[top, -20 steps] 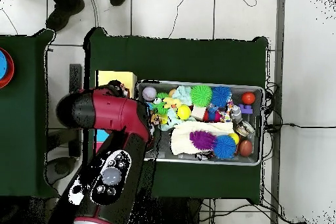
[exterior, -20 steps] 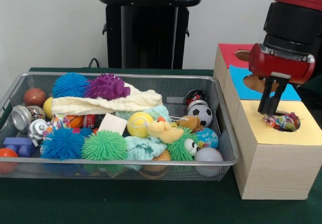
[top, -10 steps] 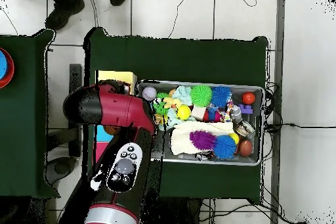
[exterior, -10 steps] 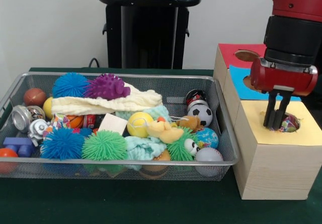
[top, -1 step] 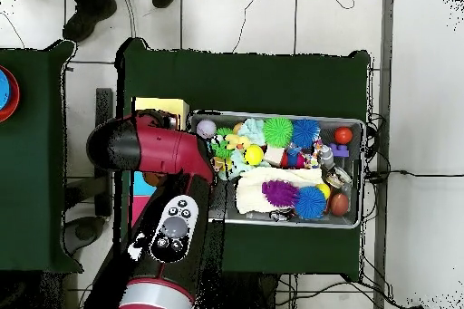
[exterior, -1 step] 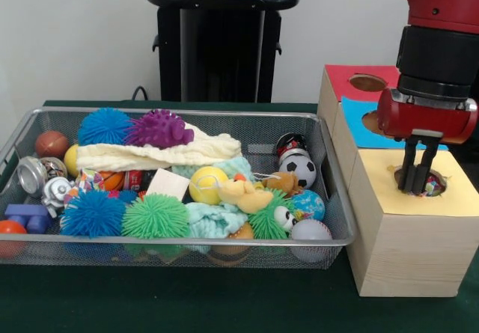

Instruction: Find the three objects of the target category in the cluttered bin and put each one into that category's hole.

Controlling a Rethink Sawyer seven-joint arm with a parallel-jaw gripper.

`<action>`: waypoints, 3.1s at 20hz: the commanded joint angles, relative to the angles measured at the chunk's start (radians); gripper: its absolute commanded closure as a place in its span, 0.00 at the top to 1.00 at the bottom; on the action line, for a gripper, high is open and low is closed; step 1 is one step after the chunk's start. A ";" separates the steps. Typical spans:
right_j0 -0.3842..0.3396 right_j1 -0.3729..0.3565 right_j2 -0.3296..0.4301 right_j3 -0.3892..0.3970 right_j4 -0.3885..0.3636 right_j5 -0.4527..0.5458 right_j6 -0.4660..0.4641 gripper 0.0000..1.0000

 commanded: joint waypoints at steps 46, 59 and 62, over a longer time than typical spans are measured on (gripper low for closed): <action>0.053 0.108 0.057 0.190 0.073 0.068 0.320 0.00; 0.066 0.121 0.048 0.222 0.099 -0.035 0.311 0.00; 0.048 0.093 0.069 0.238 0.088 -0.106 0.294 0.00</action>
